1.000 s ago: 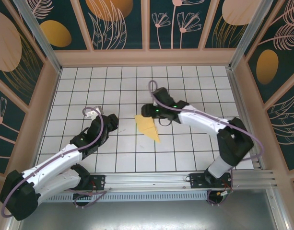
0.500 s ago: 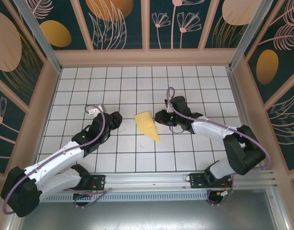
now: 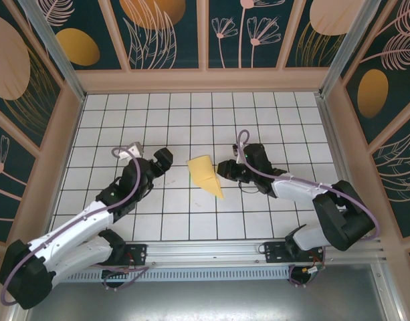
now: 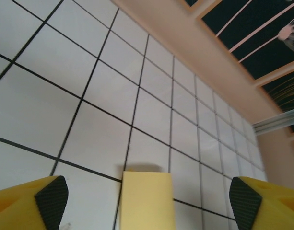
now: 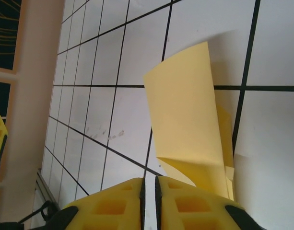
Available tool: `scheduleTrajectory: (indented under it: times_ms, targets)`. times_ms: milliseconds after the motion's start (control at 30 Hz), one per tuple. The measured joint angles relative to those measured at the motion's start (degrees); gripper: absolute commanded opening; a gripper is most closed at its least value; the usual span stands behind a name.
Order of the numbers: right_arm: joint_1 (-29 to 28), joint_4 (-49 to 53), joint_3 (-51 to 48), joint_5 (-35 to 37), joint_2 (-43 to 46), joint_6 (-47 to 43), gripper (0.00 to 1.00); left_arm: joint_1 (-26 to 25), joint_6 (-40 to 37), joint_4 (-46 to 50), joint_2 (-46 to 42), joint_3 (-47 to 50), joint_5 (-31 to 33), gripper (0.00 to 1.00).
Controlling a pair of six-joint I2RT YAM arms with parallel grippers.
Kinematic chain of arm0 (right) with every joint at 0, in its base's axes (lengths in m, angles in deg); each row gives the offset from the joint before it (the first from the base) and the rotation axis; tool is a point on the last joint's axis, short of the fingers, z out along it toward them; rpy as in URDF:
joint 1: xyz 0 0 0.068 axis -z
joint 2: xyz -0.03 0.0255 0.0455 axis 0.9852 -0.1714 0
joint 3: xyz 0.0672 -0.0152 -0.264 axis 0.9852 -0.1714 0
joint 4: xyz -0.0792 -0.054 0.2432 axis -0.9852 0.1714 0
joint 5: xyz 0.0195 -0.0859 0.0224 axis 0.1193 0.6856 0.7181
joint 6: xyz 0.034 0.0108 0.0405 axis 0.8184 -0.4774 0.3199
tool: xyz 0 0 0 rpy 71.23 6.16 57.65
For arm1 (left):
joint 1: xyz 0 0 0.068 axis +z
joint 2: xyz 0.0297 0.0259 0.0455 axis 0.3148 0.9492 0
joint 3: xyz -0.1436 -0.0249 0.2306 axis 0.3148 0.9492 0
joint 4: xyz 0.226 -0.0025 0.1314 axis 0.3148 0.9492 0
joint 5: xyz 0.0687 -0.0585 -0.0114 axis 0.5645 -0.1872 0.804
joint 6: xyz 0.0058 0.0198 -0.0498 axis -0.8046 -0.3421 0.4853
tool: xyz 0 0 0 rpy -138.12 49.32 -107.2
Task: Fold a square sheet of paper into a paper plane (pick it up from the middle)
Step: Turn over the paper at the center of the table.
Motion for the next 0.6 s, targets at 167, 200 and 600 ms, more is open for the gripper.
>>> scheduleTrajectory:
  times_ms: [167, 200, 600]
  targets:
    - [0.0, -2.6, -2.1, 0.0, 0.1, 2.1, 0.25, 0.0, 1.2, -2.6, -4.2, 4.5, -0.5, 0.99]
    - [0.0, -3.3, -2.1, 0.0, 0.1, 2.4, 0.25, 0.0, 1.3, -2.5, -4.7, 5.0, -0.4, 0.99]
    - [-0.2, 0.9, 1.5, 3.0, -0.4, 3.1, 0.35, 0.0, 3.0, -4.5, -10.7, 8.5, -1.8, 0.99]
